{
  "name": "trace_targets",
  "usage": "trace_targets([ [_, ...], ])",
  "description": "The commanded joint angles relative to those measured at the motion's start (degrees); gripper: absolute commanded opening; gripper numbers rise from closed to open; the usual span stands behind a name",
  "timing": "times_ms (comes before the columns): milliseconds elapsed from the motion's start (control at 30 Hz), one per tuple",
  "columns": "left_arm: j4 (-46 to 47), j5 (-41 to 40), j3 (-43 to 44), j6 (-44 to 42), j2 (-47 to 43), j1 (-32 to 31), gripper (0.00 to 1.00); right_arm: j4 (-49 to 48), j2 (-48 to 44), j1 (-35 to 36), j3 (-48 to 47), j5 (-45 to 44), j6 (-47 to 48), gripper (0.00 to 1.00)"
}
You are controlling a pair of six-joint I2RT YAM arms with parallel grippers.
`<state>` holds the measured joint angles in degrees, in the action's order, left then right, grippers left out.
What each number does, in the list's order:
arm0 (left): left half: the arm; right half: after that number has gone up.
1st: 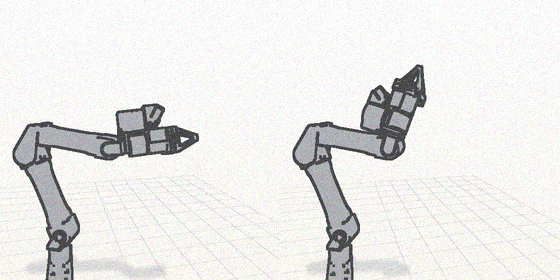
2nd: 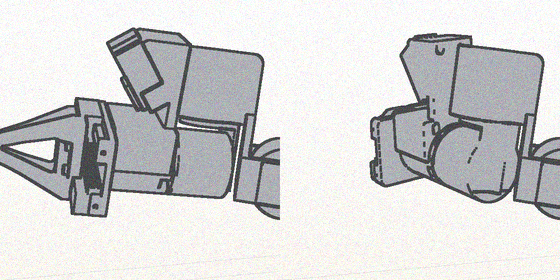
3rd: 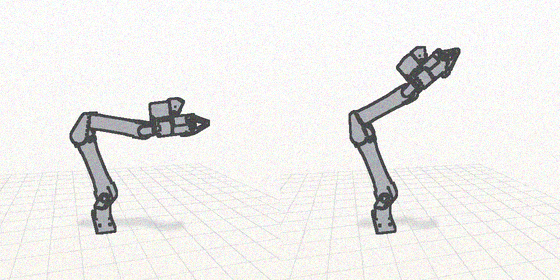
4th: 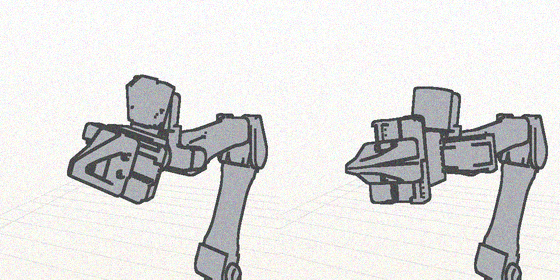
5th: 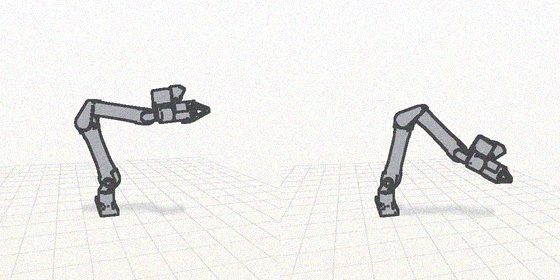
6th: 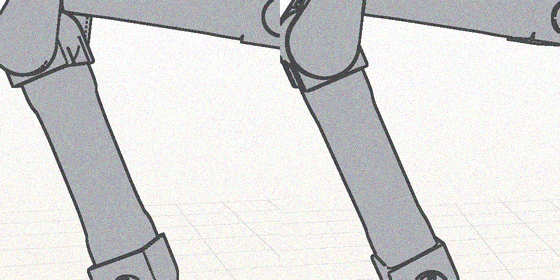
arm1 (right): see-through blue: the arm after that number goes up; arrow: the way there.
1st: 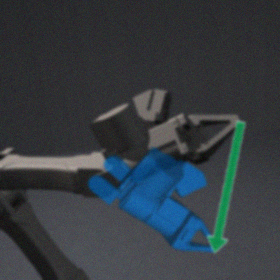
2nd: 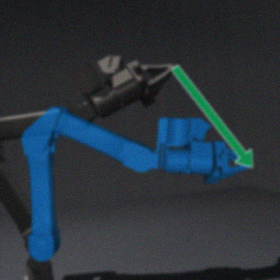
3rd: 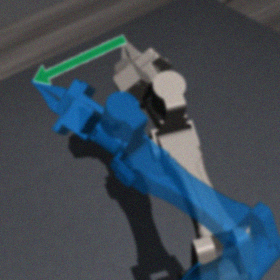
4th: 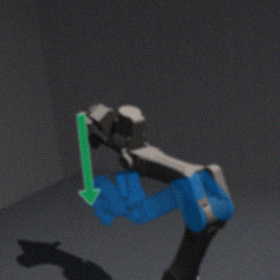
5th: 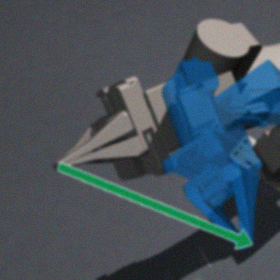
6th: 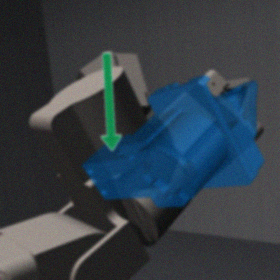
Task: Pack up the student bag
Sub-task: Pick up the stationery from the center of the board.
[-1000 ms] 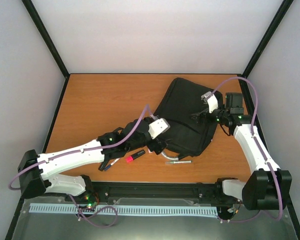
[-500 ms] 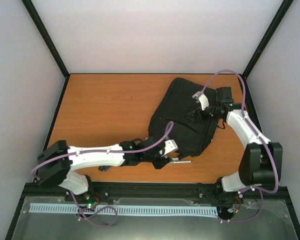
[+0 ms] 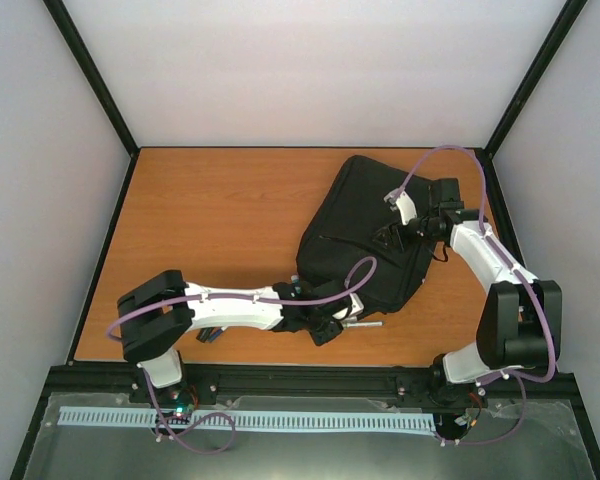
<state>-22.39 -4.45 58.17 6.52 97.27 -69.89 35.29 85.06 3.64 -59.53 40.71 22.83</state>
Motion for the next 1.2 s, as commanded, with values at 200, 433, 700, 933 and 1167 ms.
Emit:
trace_targets([
  [200,-1.75,0.6,2.66,-0.15,3.11,-0.78,0.41,0.66,-1.9,0.32,0.11,-0.22,1.36,0.63],
  [433,-2.64,-0.5,4.64,-0.36,5.3,-0.8,0.37,1.16,-2.16,0.32,0.09,-0.98,2.04,0.64],
  [700,-3.0,1.24,7.29,0.09,8.54,-0.78,0.33,1.38,-2.17,0.32,0.04,-1.47,2.61,0.64],
  [933,-5.86,1.33,7.54,0.15,8.85,-0.81,0.21,1.96,-1.67,0.32,-0.09,-1.29,3.16,0.64],
  [1167,-10.1,0.45,2.52,3.85,3.94,-0.79,0.18,2.5,-1.46,0.32,-0.42,-1.06,3.47,0.64],
])
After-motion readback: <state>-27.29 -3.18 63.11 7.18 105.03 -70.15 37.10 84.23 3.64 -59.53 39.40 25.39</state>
